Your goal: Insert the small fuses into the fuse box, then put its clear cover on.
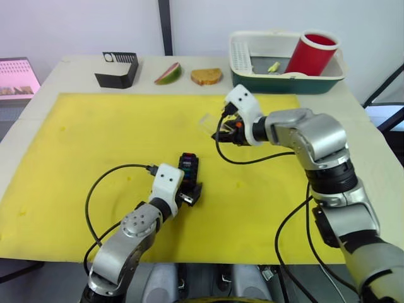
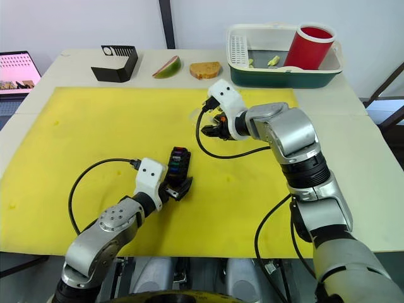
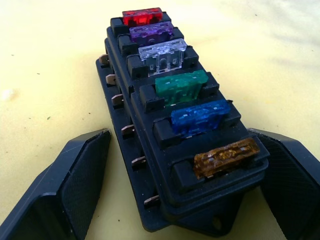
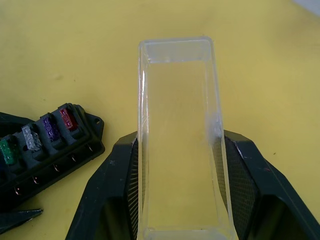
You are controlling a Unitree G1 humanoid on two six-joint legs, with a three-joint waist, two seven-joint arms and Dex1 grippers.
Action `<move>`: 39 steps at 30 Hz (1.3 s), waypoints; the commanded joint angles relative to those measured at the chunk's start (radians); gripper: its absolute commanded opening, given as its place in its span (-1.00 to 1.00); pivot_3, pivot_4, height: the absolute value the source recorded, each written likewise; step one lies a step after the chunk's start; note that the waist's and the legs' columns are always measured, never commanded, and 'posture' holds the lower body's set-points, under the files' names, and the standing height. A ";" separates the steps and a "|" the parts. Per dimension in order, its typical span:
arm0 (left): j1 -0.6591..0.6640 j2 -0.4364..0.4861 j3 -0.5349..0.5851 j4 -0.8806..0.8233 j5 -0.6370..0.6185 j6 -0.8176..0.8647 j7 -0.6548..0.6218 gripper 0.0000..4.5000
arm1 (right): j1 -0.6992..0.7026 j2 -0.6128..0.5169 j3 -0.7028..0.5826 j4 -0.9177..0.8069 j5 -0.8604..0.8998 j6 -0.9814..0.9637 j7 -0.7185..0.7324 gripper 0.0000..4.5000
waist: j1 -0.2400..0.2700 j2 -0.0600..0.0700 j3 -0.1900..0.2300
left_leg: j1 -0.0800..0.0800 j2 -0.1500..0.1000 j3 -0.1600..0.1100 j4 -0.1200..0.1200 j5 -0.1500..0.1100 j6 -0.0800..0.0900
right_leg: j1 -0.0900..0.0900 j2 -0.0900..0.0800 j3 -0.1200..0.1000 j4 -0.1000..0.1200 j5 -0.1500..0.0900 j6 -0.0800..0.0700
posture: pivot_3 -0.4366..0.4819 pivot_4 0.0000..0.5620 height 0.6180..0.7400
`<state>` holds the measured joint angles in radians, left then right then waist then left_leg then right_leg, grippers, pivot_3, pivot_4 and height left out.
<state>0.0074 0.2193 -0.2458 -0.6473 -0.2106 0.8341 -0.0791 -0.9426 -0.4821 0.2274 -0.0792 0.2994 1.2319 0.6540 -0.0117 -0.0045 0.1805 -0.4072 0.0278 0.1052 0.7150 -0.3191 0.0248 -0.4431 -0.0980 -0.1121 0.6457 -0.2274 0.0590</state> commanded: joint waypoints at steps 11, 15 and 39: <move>0.042 0.059 0.056 -0.006 0.041 -0.008 0.018 0.16 | -0.006 -0.004 -0.020 -0.040 0.017 -0.019 -0.010 -0.25 | -0.006 0.000 0.000 | 0.000 0.001 0.000 0.000 0.000 0.000 | 0.000 0.000 0.000 0.000 0.000 0.000 | -0.05 -0.47 1.00; 0.044 0.156 0.079 -0.003 -0.021 -0.024 -0.123 0.16 | -0.005 -0.005 -0.021 -0.042 0.021 -0.024 -0.011 -0.25 | -0.008 0.000 0.000 | 0.000 0.002 0.000 0.000 0.000 0.000 | -0.001 0.000 0.000 0.000 0.000 0.000 | -0.05 -0.47 1.00; -0.561 0.425 -0.047 0.929 -0.059 -0.765 -1.389 0.16 | -0.002 -0.175 0.233 -0.411 0.202 -0.025 0.236 -0.25 | 0.000 0.001 0.000 | -0.002 0.001 0.001 0.000 -0.001 0.001 | -0.001 0.001 -0.002 -0.002 0.000 0.000 | -0.05 -0.47 1.00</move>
<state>-0.5436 0.6496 -0.2884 0.2594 -0.2902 0.1092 -1.4496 -0.9142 -0.6624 0.4542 -0.4815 0.5192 1.2263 0.8986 -0.0112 -0.0033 0.1810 -0.4088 0.0284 0.1064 0.7150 -0.3200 0.0262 -0.4444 -0.0969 -0.1145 0.6438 -0.2276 0.0590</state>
